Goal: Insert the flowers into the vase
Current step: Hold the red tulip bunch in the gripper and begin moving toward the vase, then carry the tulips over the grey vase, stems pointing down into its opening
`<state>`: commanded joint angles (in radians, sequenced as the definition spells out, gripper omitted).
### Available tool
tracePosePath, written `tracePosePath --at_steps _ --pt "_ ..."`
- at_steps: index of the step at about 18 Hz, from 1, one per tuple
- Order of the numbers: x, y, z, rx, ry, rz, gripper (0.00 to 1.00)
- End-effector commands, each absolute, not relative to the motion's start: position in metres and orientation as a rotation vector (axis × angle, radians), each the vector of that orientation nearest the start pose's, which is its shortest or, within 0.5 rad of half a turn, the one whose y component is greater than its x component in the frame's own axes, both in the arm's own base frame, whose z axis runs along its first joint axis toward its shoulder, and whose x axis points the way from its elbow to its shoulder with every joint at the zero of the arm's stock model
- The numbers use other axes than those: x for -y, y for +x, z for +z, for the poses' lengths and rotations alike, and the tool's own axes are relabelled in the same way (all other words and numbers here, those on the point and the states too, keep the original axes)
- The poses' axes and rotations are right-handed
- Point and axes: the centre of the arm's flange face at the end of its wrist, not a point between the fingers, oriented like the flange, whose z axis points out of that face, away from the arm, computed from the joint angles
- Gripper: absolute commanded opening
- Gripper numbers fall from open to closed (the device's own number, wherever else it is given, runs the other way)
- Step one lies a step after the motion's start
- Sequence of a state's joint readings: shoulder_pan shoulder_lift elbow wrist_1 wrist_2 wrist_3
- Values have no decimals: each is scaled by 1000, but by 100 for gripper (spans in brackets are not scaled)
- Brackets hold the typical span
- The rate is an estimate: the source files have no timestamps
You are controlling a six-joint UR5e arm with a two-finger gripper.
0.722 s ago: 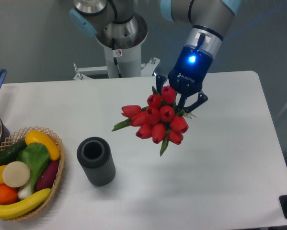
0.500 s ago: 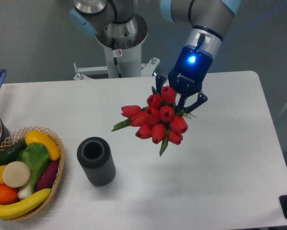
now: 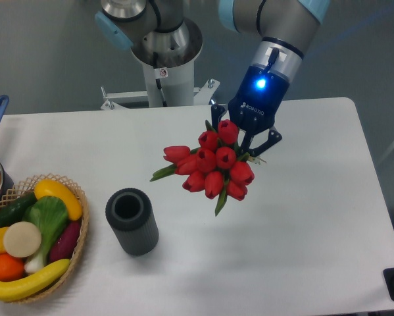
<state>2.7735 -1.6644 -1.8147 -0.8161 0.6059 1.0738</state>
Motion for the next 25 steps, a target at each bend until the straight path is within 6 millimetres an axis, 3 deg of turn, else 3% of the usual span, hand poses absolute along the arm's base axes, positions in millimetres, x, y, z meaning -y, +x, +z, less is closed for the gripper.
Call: tracePosePath --at_steps 5,10,19,25 --pt "-394 -411 445 -114 -2110 -52 27" --pt "-414 -411 433 -187 -1969 -131 27" --pt "-446 -381 456 -301 -1723 -300 26" --pt "-473 -343 460 -375 -1652 -391 26"
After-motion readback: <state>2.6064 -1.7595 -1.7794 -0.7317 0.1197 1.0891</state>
